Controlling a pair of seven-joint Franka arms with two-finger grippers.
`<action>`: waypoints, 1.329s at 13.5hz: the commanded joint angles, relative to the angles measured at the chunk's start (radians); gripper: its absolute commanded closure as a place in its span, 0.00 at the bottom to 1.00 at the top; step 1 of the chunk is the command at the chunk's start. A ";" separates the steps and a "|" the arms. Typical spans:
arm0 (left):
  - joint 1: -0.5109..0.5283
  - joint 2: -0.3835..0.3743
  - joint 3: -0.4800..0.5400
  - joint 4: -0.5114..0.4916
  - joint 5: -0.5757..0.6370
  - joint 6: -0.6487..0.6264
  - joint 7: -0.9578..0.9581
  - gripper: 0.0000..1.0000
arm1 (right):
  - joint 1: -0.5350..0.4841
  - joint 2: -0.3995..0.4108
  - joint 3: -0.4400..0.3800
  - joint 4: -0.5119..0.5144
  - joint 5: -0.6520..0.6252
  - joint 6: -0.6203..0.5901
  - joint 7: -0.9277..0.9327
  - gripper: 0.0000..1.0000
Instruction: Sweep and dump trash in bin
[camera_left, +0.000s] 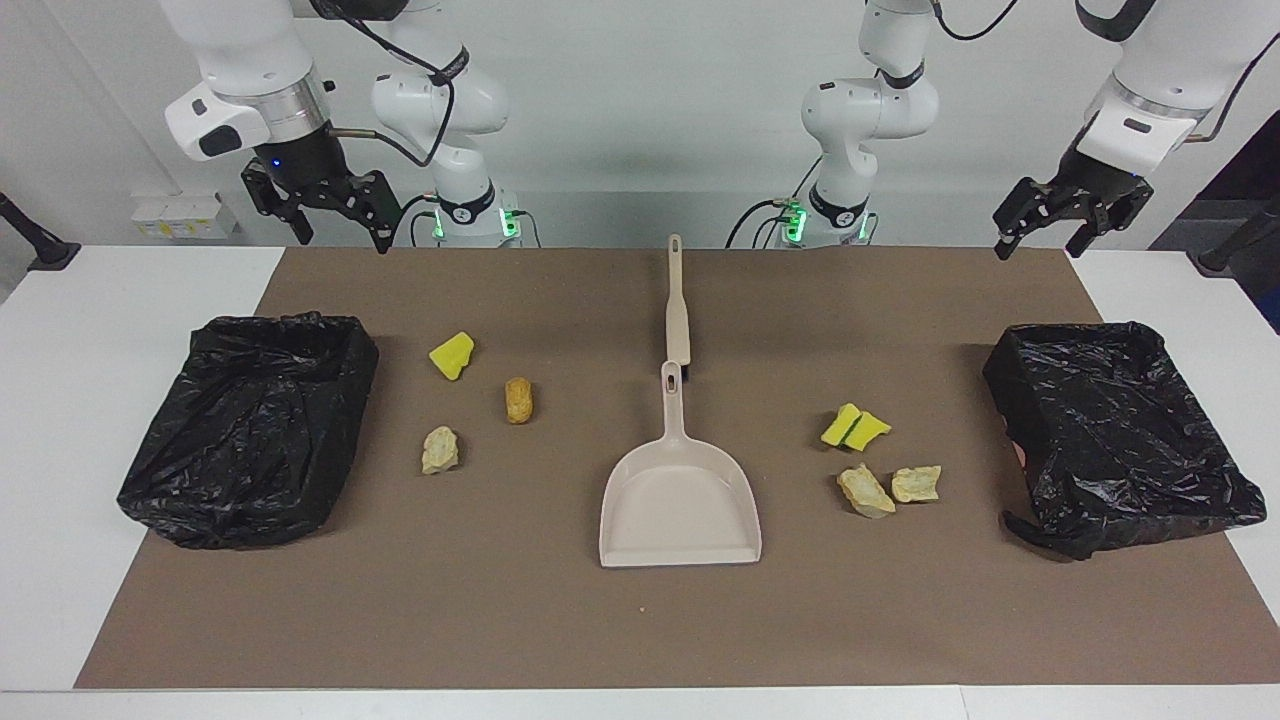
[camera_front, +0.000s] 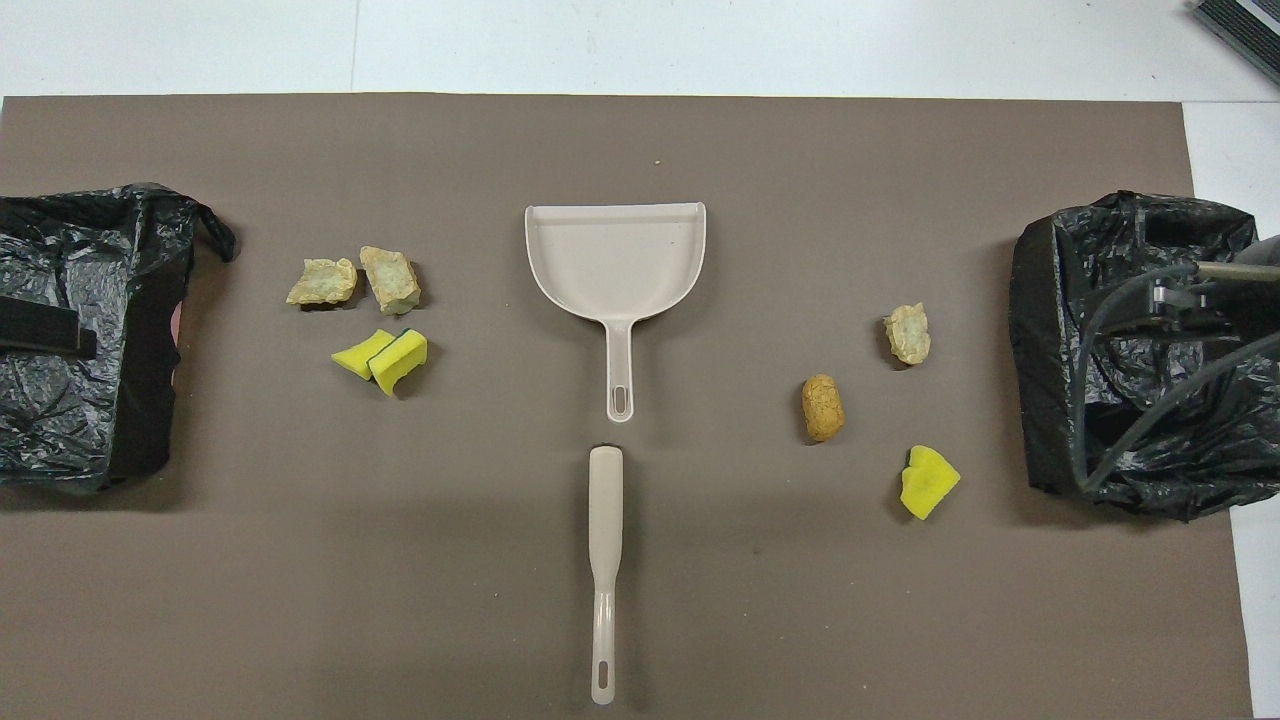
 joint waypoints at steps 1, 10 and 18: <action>-0.005 -0.016 -0.007 -0.007 0.010 -0.014 0.001 0.00 | -0.002 -0.021 0.003 0.000 0.005 -0.014 0.025 0.00; -0.025 -0.024 -0.013 -0.036 0.002 0.011 0.002 0.00 | -0.004 -0.031 0.003 -0.014 0.002 -0.018 0.031 0.00; -0.191 -0.024 -0.013 -0.188 0.001 0.179 -0.109 0.00 | -0.007 -0.030 0.001 -0.014 0.003 -0.001 0.013 0.00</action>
